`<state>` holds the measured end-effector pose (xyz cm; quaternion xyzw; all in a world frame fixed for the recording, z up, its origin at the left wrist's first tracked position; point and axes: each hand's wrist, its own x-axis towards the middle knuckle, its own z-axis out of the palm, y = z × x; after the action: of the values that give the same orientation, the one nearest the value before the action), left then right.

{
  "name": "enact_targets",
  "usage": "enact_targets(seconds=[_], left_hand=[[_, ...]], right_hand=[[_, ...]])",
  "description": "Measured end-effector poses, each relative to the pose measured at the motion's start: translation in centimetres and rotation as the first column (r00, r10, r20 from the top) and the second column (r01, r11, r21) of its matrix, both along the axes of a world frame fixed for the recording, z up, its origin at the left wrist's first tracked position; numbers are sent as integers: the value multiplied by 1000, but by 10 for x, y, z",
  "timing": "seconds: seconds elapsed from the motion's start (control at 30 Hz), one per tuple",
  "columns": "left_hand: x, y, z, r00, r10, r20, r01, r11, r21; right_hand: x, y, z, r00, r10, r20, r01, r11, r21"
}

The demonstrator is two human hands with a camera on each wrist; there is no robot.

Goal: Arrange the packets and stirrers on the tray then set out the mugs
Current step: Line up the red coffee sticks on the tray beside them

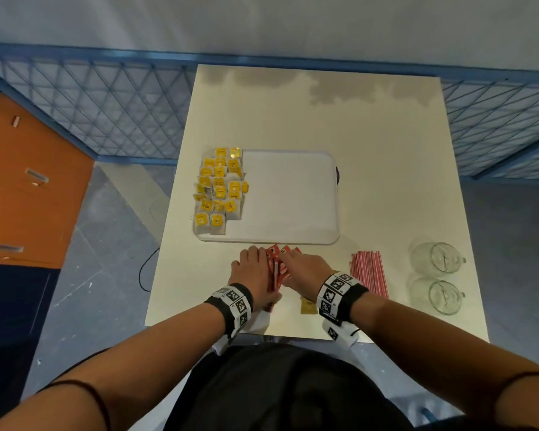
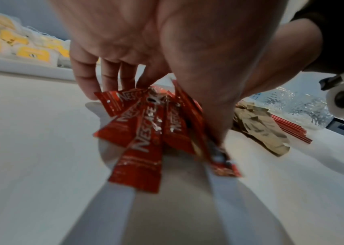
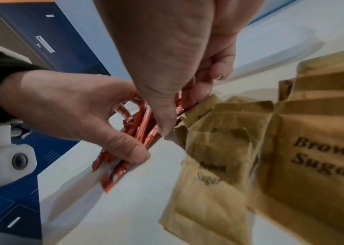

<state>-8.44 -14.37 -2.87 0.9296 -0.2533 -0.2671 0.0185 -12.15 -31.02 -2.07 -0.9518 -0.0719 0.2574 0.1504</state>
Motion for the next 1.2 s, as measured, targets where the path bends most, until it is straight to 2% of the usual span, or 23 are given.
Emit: enact_targets(seconds=[0.23,0.6,0.8,1.03,1.1,1.2], left_hand=[[12,-2,-7,997,62,-56,-65,996,-64],[35,0,-6,987,-5,-162,-1,999,-35],[46,5,7,964,34,-263,-79,983,-163],[61,22,24,916,31,-400,-177,926,-334],[63,22,33,905,56,-423,-246,878,-411],[66,18,47,852,134,-506,-414,763,-496]], right_hand=[[15,2,2,996,-93,-4,93,994,53],[20,-4,7,992,-119,-50,124,987,106],[22,-15,16,983,-180,-32,183,968,170],[25,-34,34,946,-323,-9,310,900,307],[25,-39,37,931,-365,9,339,874,348],[28,-42,45,908,-419,20,373,828,418]])
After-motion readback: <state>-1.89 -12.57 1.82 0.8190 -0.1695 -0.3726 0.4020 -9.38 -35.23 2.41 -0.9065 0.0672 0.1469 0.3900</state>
